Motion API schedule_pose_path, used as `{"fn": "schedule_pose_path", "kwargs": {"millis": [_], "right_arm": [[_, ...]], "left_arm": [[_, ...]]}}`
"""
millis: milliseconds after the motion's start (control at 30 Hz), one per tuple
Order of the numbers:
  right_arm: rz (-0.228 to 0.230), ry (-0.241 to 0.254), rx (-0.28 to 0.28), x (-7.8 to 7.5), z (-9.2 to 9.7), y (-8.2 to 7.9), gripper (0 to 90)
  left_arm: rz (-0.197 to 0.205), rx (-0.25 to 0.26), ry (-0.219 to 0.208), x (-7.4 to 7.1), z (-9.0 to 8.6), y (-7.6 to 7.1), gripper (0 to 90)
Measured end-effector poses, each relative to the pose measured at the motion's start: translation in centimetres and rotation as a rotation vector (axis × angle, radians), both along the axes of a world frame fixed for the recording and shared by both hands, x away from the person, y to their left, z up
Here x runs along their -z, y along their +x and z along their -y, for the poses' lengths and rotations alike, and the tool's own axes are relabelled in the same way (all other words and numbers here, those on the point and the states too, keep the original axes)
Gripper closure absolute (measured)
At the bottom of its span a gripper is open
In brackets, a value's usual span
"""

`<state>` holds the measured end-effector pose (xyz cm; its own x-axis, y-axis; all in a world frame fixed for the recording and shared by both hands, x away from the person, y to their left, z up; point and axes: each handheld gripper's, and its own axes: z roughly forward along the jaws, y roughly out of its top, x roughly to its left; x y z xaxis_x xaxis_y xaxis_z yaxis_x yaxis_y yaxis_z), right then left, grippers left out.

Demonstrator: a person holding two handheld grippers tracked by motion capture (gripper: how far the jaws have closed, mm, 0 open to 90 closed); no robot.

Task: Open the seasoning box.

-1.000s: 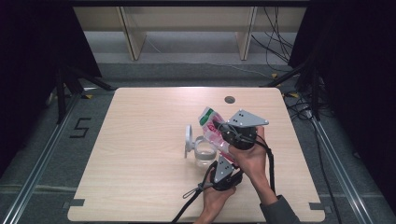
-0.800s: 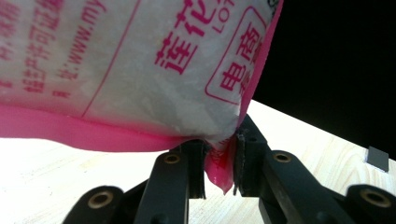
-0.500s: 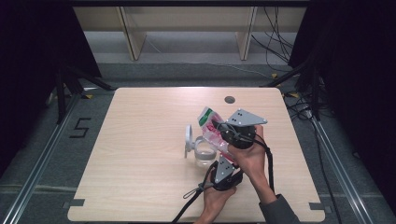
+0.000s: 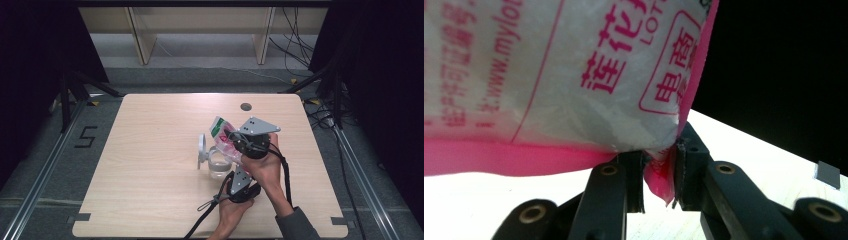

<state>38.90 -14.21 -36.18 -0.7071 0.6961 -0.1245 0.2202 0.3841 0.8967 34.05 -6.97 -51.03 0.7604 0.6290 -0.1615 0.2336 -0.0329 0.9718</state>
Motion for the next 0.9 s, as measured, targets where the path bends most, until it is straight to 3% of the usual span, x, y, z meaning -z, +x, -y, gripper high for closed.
{"fn": "schedule_pose_path", "kwargs": {"millis": [100, 233, 267, 333, 633, 733, 833, 900], "right_arm": [[0.015, 0.001, 0.001, 0.16, -0.16, 0.19, 90.0], [0.0, -0.002, -0.003, 0.09, -0.21, 0.29, 90.0], [0.024, -0.001, 0.002, 0.11, -0.25, 0.35, 90.0], [0.0, 0.002, -0.005, 0.01, -0.31, 0.26, 90.0], [0.016, -0.002, 0.004, 0.15, -0.23, 0.58, 90.0], [-0.006, 0.005, 0.0, 0.16, -0.22, 0.49, 90.0], [0.013, 0.007, 0.001, 0.17, -0.3, 0.51, 90.0], [0.0, -0.006, -0.01, 0.04, -0.26, 0.4, 90.0]], "left_arm": [[0.0, 0.0, 0.0, 0.02, 0.01, 0.09, 76.9], [0.003, -0.003, 0.001, -0.15, -0.04, 0.04, 76.9], [0.003, -0.007, 0.002, -0.17, -0.07, 0.03, 76.9], [0.008, -0.001, -0.001, -0.14, -0.05, 0.06, 76.9], [0.001, -0.002, 0.008, -0.12, -0.02, 0.02, 76.9], [0.007, 0.011, 0.001, -0.1, 0.07, 0.04, 76.9], [0.007, 0.01, -0.001, -0.15, 0.04, 0.07, 77.0], [0.008, 0.006, -0.008, -0.17, 0.1, 0.0, 77.1]]}}
